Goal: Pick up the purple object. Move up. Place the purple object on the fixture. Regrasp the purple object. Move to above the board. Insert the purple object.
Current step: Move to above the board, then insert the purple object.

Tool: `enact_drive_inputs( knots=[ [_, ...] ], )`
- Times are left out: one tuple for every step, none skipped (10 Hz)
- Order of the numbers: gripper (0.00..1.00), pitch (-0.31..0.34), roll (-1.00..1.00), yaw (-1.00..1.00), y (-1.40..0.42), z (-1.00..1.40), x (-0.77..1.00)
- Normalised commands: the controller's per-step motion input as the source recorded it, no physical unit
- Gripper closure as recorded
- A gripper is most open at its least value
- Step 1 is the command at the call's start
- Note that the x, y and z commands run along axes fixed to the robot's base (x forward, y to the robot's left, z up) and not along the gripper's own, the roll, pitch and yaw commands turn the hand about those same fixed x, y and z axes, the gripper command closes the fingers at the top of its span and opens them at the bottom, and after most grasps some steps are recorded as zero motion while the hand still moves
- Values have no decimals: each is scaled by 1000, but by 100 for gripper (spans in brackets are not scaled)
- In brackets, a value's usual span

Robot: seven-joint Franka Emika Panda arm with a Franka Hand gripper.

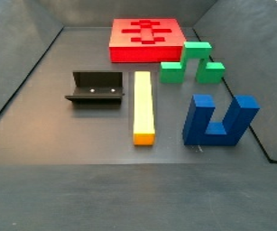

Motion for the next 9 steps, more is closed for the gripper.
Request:
enact_drive_inputs(
  knots=[
    [100,-32,-448,3,18,-1,-50],
    [100,-30,-275,3,9,0,-36],
    [100,0,0,0,-3,-46,0],
    [100,-37,66,0,-217,-386,240],
    [100,-84,117,-77,-331,-763,397],
    [100,-129,97,-77,-329,-814,429],
    [100,-200,27,-14,-277,-831,440],
    [100,-220,0,0,-291,-814,431],
    [100,-189,60,11,-469,-763,386]
  ],
)
